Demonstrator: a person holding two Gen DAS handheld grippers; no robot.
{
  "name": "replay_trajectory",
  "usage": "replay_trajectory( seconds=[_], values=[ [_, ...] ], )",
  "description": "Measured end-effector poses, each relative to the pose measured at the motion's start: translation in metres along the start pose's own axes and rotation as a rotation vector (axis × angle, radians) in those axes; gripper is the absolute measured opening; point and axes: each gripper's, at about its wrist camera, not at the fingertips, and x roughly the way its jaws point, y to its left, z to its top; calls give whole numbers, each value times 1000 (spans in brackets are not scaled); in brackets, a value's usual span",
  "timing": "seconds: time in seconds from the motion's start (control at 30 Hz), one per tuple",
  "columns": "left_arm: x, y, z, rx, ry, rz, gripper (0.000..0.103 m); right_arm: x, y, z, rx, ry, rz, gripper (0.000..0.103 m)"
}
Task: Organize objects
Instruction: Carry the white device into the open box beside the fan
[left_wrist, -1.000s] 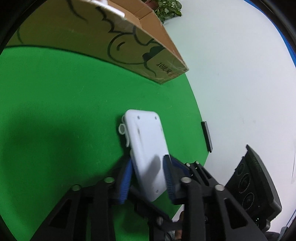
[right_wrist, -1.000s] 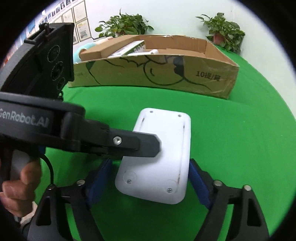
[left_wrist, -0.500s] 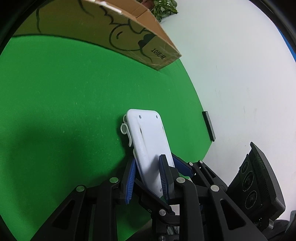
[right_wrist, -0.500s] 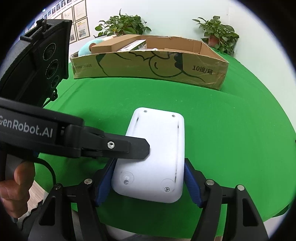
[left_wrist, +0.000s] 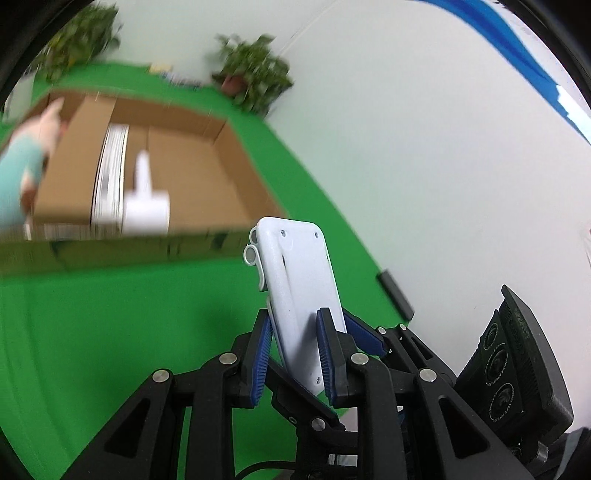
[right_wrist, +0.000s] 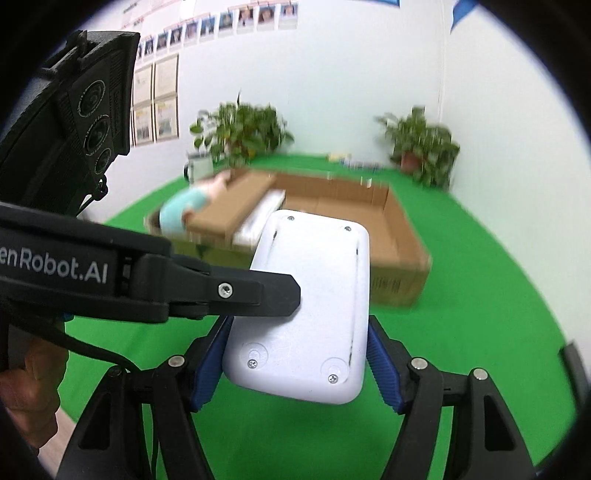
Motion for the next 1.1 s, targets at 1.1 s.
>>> replay_trajectory(
  seconds=[1.1],
  values=[
    [-16, -10, 210, -61, -10, 80, 20, 88, -27, 145, 14, 17, 62, 69]
  ],
)
